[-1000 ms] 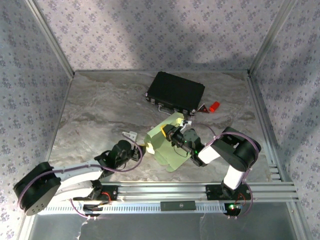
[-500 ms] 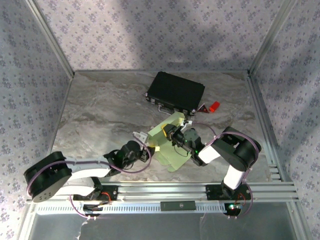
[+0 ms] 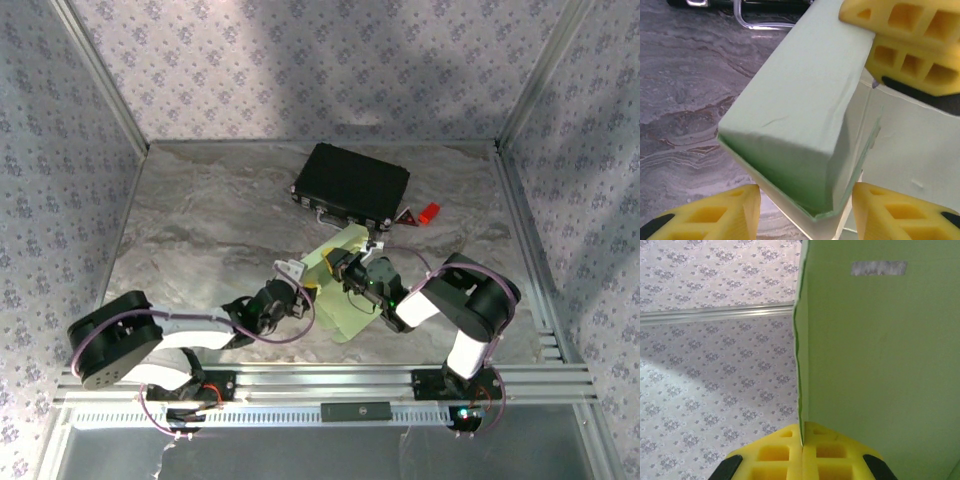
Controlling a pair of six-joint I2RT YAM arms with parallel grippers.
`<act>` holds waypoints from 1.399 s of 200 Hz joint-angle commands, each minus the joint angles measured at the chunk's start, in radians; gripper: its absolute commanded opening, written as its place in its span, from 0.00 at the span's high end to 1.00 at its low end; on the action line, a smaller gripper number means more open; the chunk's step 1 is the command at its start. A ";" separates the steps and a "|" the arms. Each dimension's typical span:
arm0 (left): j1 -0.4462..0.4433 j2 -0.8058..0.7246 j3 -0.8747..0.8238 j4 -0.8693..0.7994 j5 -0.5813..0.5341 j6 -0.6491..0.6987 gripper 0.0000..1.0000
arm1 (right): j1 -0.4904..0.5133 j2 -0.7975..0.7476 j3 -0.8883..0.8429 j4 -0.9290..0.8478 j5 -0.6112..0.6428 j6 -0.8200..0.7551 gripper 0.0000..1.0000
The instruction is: Fold the paper box
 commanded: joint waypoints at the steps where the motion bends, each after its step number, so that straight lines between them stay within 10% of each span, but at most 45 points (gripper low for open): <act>1: -0.014 0.039 0.047 -0.008 -0.143 -0.039 0.48 | 0.022 0.027 0.009 -0.029 0.016 0.016 1.00; 91: -0.069 0.192 0.178 -0.114 -0.385 -0.105 0.62 | 0.039 0.044 0.006 -0.010 0.037 0.023 1.00; 140: -0.101 0.215 0.239 -0.260 -0.499 -0.181 0.93 | 0.036 0.020 0.014 -0.054 0.031 0.018 1.00; 171: -0.097 0.139 0.245 -0.343 -0.518 -0.204 1.00 | 0.013 -0.062 0.025 -0.158 0.002 -0.031 0.61; 244: 0.124 -0.198 0.324 -0.731 -0.158 -0.161 1.00 | -0.038 -0.645 0.327 -1.165 0.016 -0.383 0.35; 280: 0.236 -0.344 0.425 -1.011 0.011 -0.134 1.00 | -0.085 -0.620 0.625 -1.648 0.019 -0.560 0.34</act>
